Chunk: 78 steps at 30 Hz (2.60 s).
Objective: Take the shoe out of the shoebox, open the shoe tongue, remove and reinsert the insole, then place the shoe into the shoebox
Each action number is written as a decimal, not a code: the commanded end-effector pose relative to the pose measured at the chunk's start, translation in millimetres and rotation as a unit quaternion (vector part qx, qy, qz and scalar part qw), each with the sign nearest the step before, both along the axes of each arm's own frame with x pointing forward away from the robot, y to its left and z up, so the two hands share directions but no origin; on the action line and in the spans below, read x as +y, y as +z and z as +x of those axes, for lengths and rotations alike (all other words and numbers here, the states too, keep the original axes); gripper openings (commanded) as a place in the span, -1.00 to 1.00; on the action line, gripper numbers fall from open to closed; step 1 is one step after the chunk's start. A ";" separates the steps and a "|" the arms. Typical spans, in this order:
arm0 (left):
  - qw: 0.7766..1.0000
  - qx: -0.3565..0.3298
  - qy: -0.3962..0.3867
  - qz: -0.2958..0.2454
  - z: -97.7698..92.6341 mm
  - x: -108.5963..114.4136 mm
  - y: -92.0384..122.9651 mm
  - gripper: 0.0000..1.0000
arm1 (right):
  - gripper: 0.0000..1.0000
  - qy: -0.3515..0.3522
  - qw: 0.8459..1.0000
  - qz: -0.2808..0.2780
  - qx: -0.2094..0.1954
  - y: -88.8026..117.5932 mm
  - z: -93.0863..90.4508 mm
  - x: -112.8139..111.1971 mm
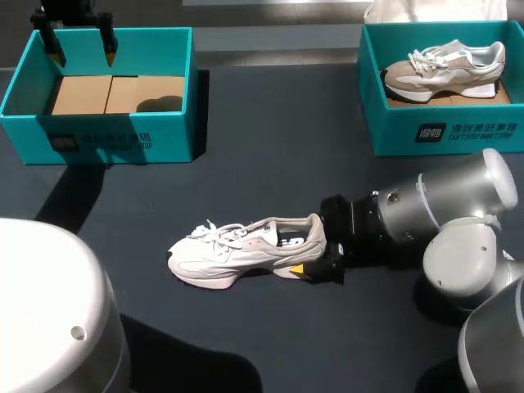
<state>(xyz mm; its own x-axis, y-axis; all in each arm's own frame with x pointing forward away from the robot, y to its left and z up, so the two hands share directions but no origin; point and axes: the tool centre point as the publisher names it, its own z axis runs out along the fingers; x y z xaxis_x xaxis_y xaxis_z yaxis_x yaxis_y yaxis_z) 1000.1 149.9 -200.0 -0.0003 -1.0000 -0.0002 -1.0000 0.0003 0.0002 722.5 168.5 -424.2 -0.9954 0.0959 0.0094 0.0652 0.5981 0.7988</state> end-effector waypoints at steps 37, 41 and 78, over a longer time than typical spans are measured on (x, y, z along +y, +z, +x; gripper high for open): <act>1.000 0.000 0.014 -0.010 -77.8 -66.7 8.8 1.00 | -1.00 0.001 1.000 -0.002 0.001 -2.4 1.2 4.9; 0.999 0.001 0.030 -0.021 -111.8 -81.8 2.5 1.00 | -1.00 0.001 1.000 -0.002 0.001 -2.4 1.2 4.9; 1.000 0.006 0.007 -0.017 -253.2 -170.9 -36.0 1.00 | -1.00 0.001 1.000 -0.002 0.001 -2.4 1.2 4.9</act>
